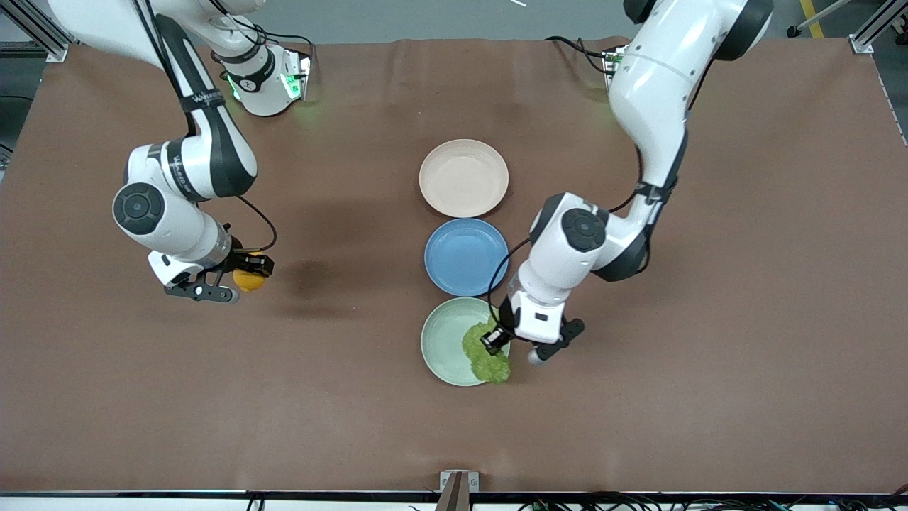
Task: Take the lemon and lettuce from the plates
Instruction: 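Lower the lemon and lettuce onto the table beside the plates with both grippers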
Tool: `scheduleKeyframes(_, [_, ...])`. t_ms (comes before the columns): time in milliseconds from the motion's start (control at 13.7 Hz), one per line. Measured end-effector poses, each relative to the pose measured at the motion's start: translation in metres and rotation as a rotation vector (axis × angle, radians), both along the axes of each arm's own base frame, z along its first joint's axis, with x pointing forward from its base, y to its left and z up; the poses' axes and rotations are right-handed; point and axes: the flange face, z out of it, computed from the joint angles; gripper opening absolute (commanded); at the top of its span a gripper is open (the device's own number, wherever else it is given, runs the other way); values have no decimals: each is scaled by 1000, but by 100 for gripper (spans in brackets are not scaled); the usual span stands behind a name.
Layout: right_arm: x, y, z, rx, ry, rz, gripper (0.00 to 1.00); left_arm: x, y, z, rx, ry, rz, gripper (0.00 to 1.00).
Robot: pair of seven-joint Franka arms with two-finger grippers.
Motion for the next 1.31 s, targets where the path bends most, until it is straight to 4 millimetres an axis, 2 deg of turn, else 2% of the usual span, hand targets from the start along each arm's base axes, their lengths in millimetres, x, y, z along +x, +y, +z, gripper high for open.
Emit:
scheduleKeyframes(146, [1,-14,-25,5,2,9,0,3,48,19,45,-3,-26,3])
scheduleKeyframes(219, [1,-19,-36,8,-5,15,0,0,75,18,80,2,-57,3])
scheduleKeyframes(364, [1,-25,-54,12,-10,22,0,-12,126,1,149,30,-144,3])
scheduleKeyframes(583, [3,-30,-72,16,-21,25,0,-40,191,-44,219,101,-278,3])
scheduleKeyframes(947, [2,-25,-93,23,-20,32,1,-87,251,-104,255,106,-435,4])
scheduleKeyframes(1093, [0,-24,-100,24,-9,35,2,-98,270,-115,257,113,-489,4])
scheduleKeyframes(1311, [-1,-23,-104,25,-3,37,16,-108,294,-118,269,110,-555,6])
